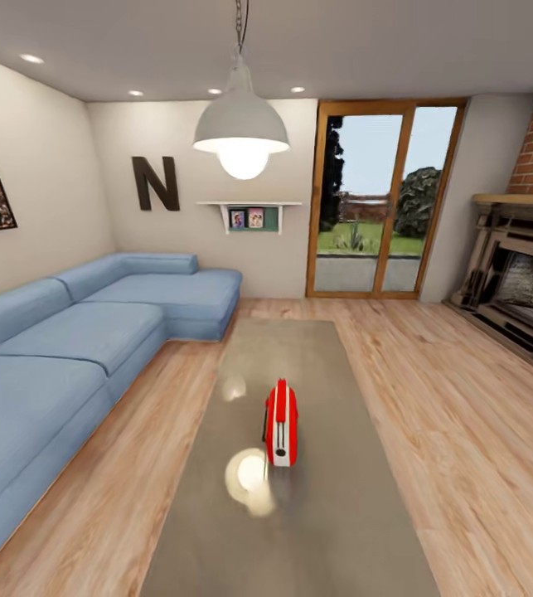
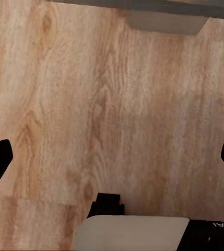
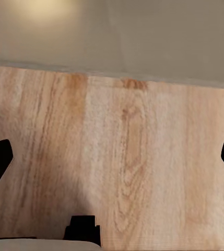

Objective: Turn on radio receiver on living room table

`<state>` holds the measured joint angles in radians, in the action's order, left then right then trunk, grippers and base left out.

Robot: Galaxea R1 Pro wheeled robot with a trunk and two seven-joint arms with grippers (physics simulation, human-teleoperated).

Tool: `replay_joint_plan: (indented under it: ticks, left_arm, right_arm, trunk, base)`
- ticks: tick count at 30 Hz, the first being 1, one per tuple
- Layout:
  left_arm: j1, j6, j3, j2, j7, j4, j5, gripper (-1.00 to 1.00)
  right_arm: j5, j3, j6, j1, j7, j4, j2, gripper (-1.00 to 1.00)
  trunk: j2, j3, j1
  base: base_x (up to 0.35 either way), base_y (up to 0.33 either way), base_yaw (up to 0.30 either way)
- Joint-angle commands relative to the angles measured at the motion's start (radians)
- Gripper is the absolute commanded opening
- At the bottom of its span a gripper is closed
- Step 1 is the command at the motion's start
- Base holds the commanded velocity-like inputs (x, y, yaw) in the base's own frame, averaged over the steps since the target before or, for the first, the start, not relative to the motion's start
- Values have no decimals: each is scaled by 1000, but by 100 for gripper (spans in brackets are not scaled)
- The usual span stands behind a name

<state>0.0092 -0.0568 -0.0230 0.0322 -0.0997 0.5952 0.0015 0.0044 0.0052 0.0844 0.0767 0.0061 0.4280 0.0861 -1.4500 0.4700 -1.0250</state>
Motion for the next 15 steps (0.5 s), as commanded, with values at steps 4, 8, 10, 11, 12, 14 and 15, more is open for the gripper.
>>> replay_joint_plan:
  ticks: [4, 8, 10, 11, 12, 14, 15]
  left_arm:
    - [0, 0, 0, 0, 0, 0, 0, 100]
    - [0, 0, 0, 0, 0, 0, 0, 100]
    - [0, 0, 0, 1, 0, 1, 0, 100]
    - [0, 1, 1, 3, 0, 1, 0, 100]
    - [0, 1, 1, 4, 0, 1, 0, 100]
    - [0, 2, 1, 5, 0, 1, 1, 100]
    - [0, 3, 1, 6, 0, 1, 1, 100]
  right_arm:
    - [0, 0, 0, 0, 0, 0, 0, 100]
    - [-1, 0, 0, 0, 0, 0, 1, 100]
    - [-1, -1, 0, 0, 0, 0, 1, 100]
    - [-1, -1, 0, 0, 0, 1, 1, 100]
    - [-1, -1, 0, 0, 0, 1, 1, 100]
    - [-1, -1, 0, 0, 0, 1, 1, 100]
    - [-1, -1, 0, 0, 0, 1, 1, 100]
  trunk:
    - [0, 0, 0]
    - [0, 0, 0]
    - [0, 0, 0]
    - [0, 0, 0]
    - [0, 0, 0]
    - [0, 0, 0]
    - [0, 0, 0]
  base:
    - [241, 247, -279]
    - [202, 198, -227]
    - [54, 36, -47]
    - [27, 18, -23]
    - [17, 12, -15]
    - [9, 6, -8]
    - [5, 3, -10]
